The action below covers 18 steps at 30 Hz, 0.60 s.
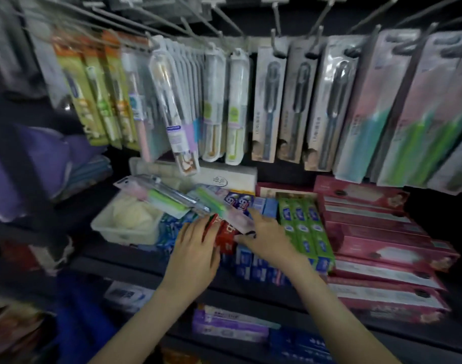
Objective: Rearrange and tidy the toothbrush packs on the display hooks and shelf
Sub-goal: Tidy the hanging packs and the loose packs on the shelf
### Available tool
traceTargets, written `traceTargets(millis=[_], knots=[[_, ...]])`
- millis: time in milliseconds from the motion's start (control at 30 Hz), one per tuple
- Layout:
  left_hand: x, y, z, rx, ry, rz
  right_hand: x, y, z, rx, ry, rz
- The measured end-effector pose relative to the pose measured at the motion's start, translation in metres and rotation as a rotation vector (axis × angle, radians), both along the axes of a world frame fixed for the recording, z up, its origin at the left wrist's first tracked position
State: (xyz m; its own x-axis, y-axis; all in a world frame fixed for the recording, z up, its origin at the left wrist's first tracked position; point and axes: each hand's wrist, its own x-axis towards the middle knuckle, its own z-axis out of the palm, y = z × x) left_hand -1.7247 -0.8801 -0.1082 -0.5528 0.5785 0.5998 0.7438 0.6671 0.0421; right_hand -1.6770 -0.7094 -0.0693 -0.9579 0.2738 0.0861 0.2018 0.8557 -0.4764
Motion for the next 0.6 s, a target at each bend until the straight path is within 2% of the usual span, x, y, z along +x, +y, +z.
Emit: traceTargets(millis=[67,133,367,600], knots=[[-0.004,-0.014,-0.002,-0.004,0.004,-0.003,-0.003,-0.001,0.003,-0.061,-0.021,-0.023],[-0.005,-0.022,-0.002,-0.001,0.008,-0.011,0.001,0.001,0.008,-0.088,0.048,-0.054],[-0.001,-0.003,0.013,0.06,0.045,-0.162,0.056,0.023,0.024,0.013,0.17,-0.054],[0.012,0.049,0.056,-0.122,0.197,-0.338,0.133,0.049,0.033,0.135,0.278,0.005]])
